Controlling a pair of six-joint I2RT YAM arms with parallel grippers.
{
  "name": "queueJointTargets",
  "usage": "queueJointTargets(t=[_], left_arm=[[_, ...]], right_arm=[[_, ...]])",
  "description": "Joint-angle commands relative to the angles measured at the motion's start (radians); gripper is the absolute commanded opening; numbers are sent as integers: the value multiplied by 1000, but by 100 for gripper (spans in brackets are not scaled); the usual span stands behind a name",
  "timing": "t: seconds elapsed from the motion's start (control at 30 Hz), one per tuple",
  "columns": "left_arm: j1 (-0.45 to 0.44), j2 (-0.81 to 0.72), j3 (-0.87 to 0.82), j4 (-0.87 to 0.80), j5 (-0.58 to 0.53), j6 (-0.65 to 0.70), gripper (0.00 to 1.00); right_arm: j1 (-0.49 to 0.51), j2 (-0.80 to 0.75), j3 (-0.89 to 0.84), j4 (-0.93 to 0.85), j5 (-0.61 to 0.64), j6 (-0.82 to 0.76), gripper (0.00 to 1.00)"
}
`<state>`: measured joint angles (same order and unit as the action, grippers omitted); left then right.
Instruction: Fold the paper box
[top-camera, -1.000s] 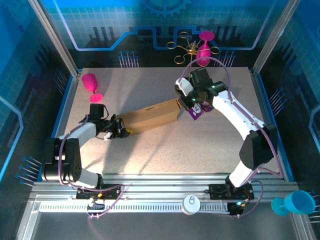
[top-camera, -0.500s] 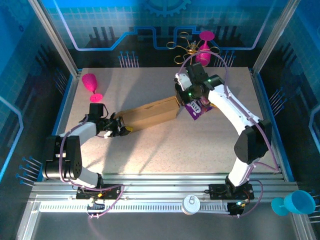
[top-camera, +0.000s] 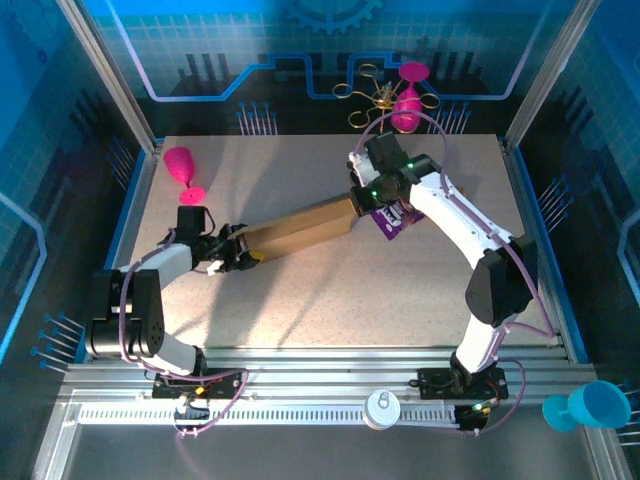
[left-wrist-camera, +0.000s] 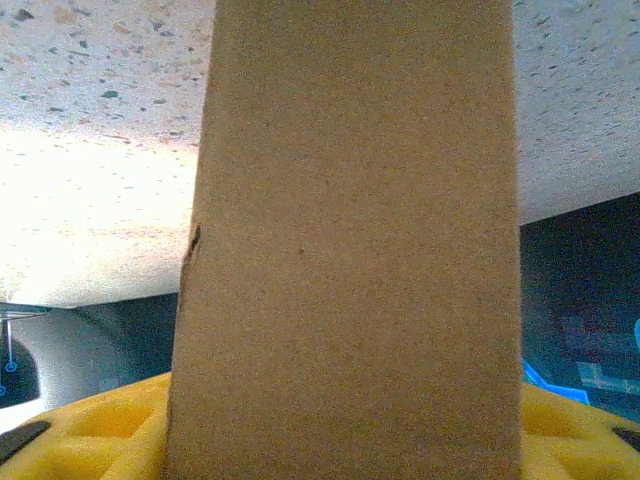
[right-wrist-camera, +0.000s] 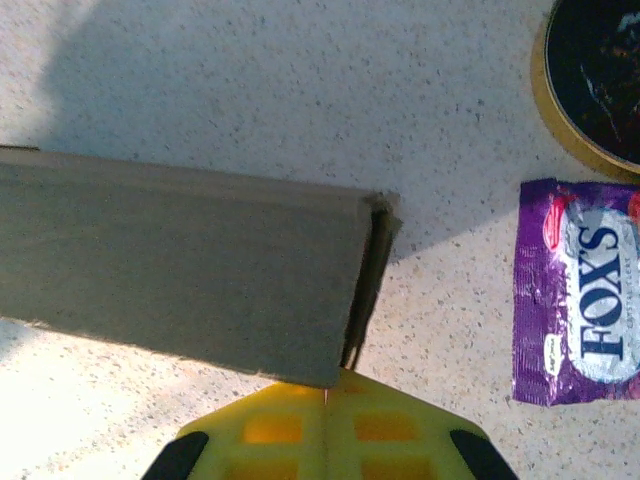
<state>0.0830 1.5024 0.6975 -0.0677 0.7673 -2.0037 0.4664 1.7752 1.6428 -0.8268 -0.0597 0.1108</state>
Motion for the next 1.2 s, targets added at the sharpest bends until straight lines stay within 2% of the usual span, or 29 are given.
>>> queueJointTargets(t=[0.0,0.13,0.27,0.4,0.53,0.77,0.93,1.17], left_arm=[[13,22,10,2,42,-104,58],[33,38,42,-36,65,-20,71],[56,44,135,-222,86,190,92],[69,46,211,-431,102,409,96],[98,2,243,-613,34,577,98],[131,-33,193,-690,16,676,99],[164,-53,224,-721,-17,718,99],[143,-45,183,-569,63,604,94]], right_arm=[[12,5,-15,32,11,-13,0],[3,28,29,12,27,-10,0],[2,55,89,-29,27,-1,0],[3,78,138,-67,39,13,0],[2,104,194,-109,41,23,0],[2,162,289,-166,29,39,0],[6,179,295,-171,24,33,0],[24,159,236,-119,17,39,0]])
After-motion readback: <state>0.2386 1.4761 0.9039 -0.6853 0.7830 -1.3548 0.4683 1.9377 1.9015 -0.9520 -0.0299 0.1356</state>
